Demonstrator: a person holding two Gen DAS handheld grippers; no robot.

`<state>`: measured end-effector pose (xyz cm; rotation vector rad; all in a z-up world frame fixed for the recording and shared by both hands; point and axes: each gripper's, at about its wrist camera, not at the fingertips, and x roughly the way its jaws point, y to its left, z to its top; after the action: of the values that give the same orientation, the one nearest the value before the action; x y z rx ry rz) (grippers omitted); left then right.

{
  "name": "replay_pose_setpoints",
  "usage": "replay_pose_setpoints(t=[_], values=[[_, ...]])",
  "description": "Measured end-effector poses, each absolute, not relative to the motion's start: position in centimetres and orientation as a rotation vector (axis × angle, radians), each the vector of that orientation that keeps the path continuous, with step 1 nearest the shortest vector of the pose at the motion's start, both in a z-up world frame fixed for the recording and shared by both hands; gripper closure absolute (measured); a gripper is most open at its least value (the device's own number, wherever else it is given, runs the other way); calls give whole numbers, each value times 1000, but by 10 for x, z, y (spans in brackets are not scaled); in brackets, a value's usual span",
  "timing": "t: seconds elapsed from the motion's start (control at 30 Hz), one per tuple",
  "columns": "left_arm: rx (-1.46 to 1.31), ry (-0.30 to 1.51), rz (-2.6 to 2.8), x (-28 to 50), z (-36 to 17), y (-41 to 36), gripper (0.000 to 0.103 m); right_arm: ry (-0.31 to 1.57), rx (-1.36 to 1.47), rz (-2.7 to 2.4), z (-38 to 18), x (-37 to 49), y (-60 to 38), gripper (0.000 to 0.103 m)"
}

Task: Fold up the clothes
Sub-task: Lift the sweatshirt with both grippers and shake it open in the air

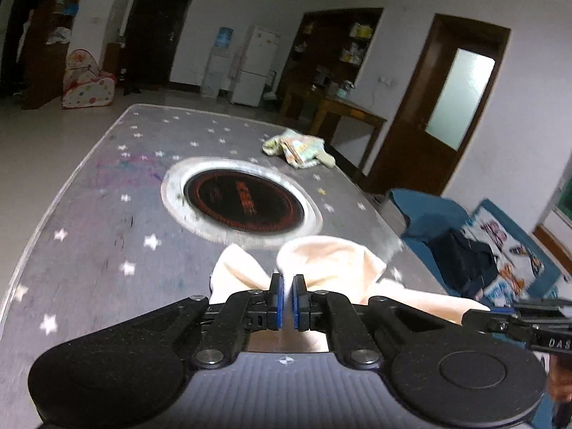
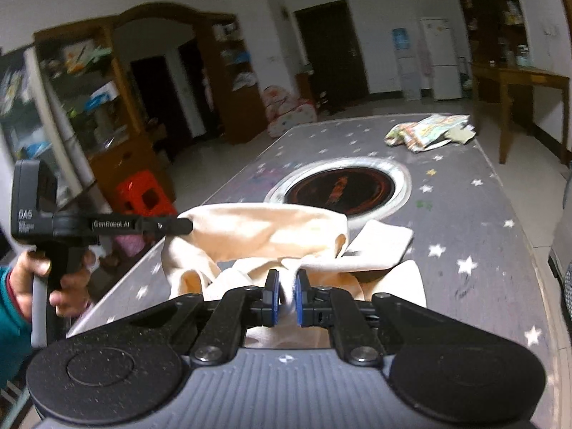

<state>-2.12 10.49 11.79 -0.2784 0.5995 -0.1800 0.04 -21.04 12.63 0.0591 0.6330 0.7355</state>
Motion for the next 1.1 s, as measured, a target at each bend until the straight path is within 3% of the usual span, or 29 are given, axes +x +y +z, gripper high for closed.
replay_pose_setpoints(t=[0.33, 0.5, 0.57, 0.67, 0.77, 1.0, 1.1], values=[[-164, 801, -307, -89, 64, 100, 97, 827, -75, 861, 86, -79, -218, 95], [-110, 798, -305, -93, 65, 99, 94, 834, -95, 849, 84, -85, -222, 87], [-93, 768, -309, -89, 72, 97, 88, 815, -90, 828, 87, -79, -226, 85], [-31, 717, -304, -82, 81, 83, 74, 781, -79, 789, 92, -68, -229, 71], [25, 662, -323, -76, 86, 68, 62, 747, -78, 723, 93, -53, -229, 70], [114, 649, -362, -48, 76, 27, 57, 763, -35, 640, 72, -2, -218, 70], [129, 638, -368, -34, 70, 14, 47, 782, -3, 622, 62, 14, -211, 70]])
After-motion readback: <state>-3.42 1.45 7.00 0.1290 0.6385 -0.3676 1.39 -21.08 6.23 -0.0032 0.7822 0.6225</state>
